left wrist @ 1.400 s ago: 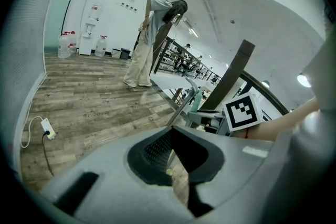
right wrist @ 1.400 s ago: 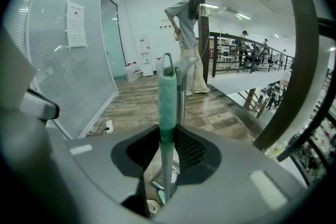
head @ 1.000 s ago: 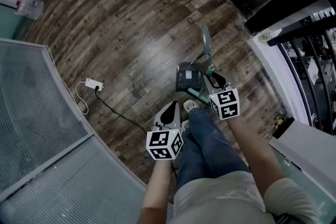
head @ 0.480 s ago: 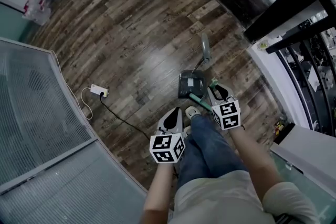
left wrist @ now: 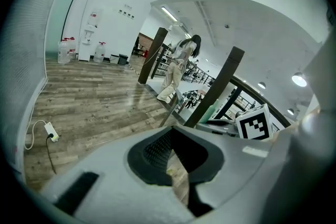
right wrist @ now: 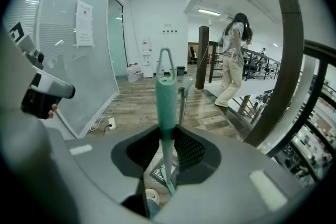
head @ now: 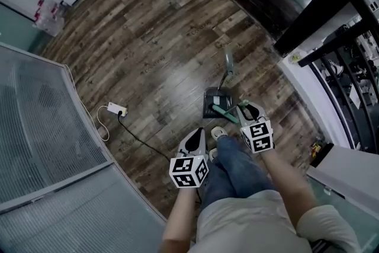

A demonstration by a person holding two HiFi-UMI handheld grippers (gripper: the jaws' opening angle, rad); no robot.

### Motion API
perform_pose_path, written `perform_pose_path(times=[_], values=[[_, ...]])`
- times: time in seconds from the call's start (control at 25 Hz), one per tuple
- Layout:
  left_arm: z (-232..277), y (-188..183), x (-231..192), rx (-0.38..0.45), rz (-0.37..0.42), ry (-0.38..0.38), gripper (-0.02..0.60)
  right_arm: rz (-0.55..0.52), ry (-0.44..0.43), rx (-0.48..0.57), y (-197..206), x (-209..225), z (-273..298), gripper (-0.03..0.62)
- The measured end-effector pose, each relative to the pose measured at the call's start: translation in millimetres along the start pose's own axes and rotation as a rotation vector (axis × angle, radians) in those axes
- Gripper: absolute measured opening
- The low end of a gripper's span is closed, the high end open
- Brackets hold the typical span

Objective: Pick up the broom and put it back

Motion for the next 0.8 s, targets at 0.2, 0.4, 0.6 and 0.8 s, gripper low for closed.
perform_pose_path(times=[0.2, 0.4, 0.6, 0.8], values=[[-10, -5, 11, 0.012, -0.002, -0.003, 0.000, -0.016, -0.007, 0.029, -16, 1, -15, 0.097], [-19, -12, 24, 0.031, -0.003, -0.007, 0.000, -0.028, -0.014, 0.084, -37, 5, -31, 0.097], [-27, -25, 37, 0.056, 0.005, -0.002, 0.000, -0.037, -0.034, 0.134, -61, 8, -46, 0.097], [-33, -39, 50, 0.076, 0.005, 0.006, 0.000, -0.072, -0.084, 0.170, -82, 5, -64, 0.097]])
Point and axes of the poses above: the fingertips, and each gripper's own axes: z forward along the fingers, x to its right, y out of its underside, the point moved 7 cm from there along -z, backward along the fingers, and after that the axes turned 3 degrees about -z, right-handed, at the moved point
